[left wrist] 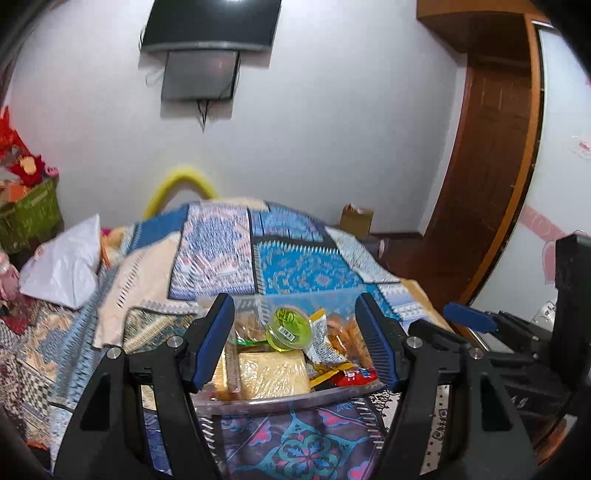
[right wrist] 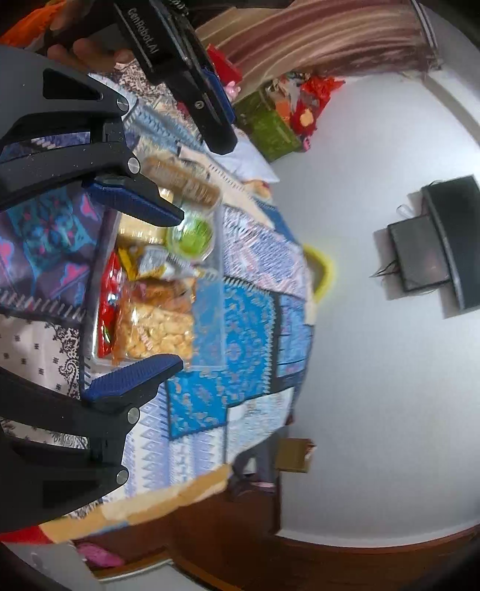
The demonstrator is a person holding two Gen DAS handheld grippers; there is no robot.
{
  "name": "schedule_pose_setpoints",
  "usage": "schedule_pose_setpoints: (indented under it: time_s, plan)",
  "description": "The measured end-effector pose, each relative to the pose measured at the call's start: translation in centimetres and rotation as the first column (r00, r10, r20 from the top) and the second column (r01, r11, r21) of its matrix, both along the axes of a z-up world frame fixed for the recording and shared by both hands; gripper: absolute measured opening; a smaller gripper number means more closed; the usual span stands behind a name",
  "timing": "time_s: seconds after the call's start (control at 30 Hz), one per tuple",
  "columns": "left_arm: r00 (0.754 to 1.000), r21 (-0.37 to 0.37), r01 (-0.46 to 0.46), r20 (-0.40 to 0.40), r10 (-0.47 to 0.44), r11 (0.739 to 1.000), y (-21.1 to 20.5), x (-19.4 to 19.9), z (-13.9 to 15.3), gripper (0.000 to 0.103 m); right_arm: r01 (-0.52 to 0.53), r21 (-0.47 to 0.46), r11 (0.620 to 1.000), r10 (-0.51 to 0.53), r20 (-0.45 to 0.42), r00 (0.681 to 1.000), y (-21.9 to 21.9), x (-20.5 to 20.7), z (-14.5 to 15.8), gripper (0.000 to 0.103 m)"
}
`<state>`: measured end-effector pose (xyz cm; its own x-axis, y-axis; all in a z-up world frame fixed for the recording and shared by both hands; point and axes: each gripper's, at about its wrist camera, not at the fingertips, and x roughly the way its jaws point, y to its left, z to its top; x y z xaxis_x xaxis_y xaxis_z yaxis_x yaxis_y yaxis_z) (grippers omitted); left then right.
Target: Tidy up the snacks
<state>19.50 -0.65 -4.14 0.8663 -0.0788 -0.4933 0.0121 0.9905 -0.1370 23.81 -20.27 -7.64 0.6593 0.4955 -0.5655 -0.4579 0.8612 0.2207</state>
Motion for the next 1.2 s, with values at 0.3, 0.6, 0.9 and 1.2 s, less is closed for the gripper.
schedule_pose_setpoints:
  time_s: [0.3,0.6,0.9,1.2]
  plan:
    - [0.987,0.014,-0.033,0.158,0.031,0.999,0.8,-7.3,4.5,0.079,0.001,0.05,0.999,-0.01,0.171,0.985,-0.9,-5.6,5.7,0.075]
    - [0.969,0.062,-0.068,0.24,0.051,0.996,0.3,-11.6,6.4,0.1,0.026,0.075,0.997,-0.045,0.262,0.964,-1.0,-8.4,7.6,0.102]
    - [0.973,0.055,-0.049,0.229,0.035,0.997,-0.3,-12.1,6.1,0.102,0.027,0.07,0.997,-0.044,0.257,0.966,-1.2,-9.0,7.3,0.103]
    - [0.977,0.049,-0.044,0.212,0.032,0.998,-0.2,-12.0,5.7,0.102,0.019,0.061,0.998,-0.034,0.259,0.965,-1.3,-9.7,7.0,0.103]
